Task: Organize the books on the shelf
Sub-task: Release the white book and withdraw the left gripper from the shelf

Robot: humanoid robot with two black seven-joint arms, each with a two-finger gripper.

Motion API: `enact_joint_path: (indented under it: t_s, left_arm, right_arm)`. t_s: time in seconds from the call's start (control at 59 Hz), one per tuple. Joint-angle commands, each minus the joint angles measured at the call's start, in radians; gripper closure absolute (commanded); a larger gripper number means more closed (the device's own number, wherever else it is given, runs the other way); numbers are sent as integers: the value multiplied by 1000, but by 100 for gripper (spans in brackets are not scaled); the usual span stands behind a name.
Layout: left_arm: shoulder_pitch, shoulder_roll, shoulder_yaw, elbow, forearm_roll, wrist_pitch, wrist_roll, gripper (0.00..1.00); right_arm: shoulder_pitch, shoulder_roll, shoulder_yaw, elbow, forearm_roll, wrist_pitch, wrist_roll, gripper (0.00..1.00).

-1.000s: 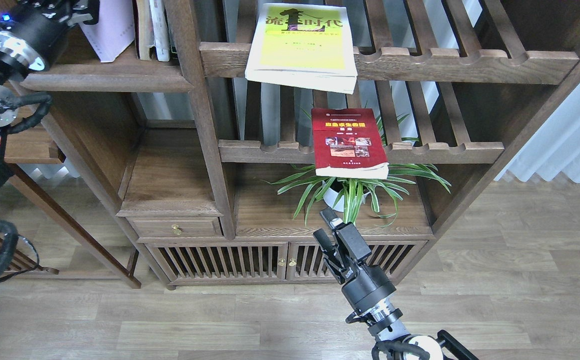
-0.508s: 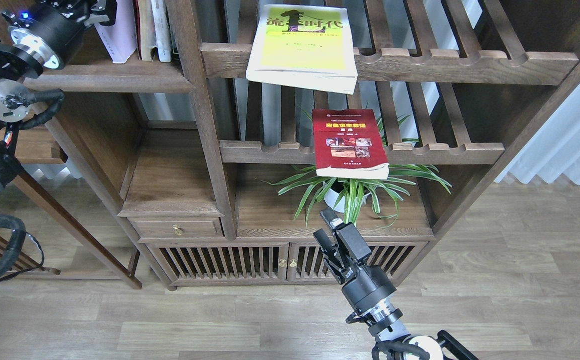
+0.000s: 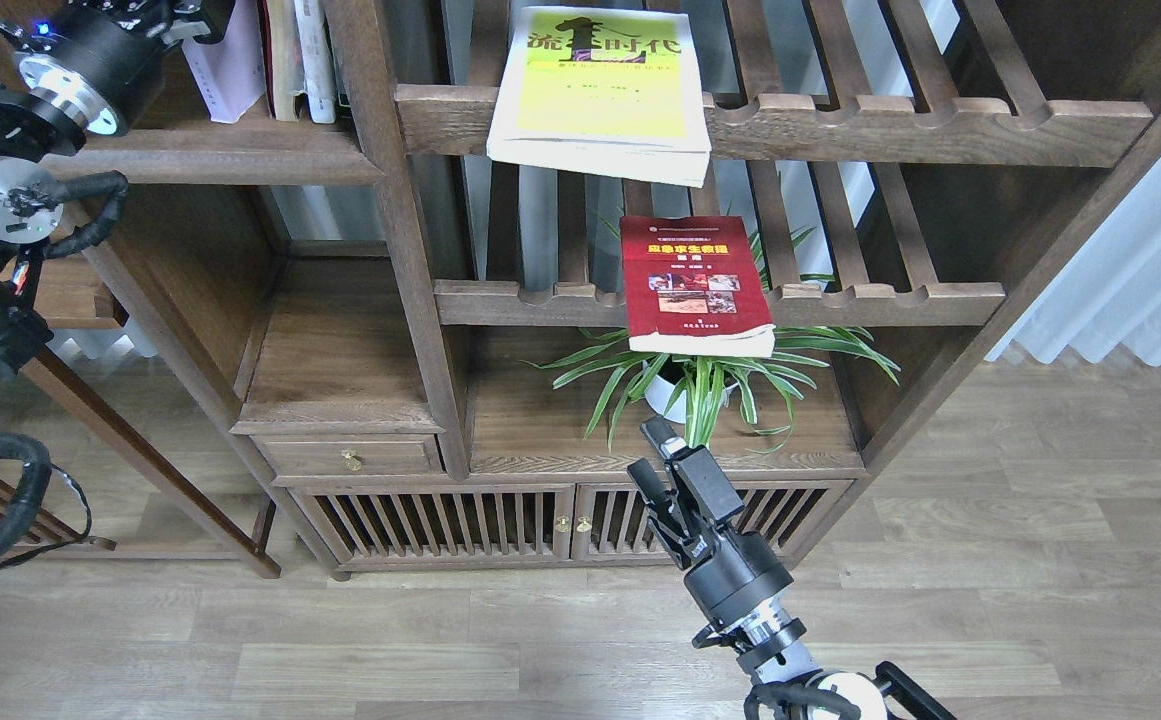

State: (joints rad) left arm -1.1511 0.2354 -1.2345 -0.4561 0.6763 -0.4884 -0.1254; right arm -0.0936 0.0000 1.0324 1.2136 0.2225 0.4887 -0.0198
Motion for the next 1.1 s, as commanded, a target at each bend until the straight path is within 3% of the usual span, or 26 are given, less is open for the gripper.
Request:
enact_joint_path:
  t_s: [0.0, 0.186, 0.61, 0.983, 1.085]
  left_arm:
    - [-2, -1, -8, -19, -27, 0, -16, 57]
    - [-9, -4, -17, -45, -47, 0, -36, 57]
    - [-111, -18, -43, -58, -89, 0, -33, 57]
    - [-130, -13, -45, -82, -153, 0, -26, 55]
    - [-121, 2, -56, -128, -179, 0, -20, 50]
  right_arm:
    - [2, 0, 0, 0, 0, 0, 0, 2]
    - [2, 0, 0, 0, 0, 0, 0, 2]
    - [2, 0, 0, 0, 0, 0, 0, 2]
    - [0, 0, 0, 0, 0, 0, 0, 2]
    - [-1, 0, 0, 0, 0, 0, -2, 2]
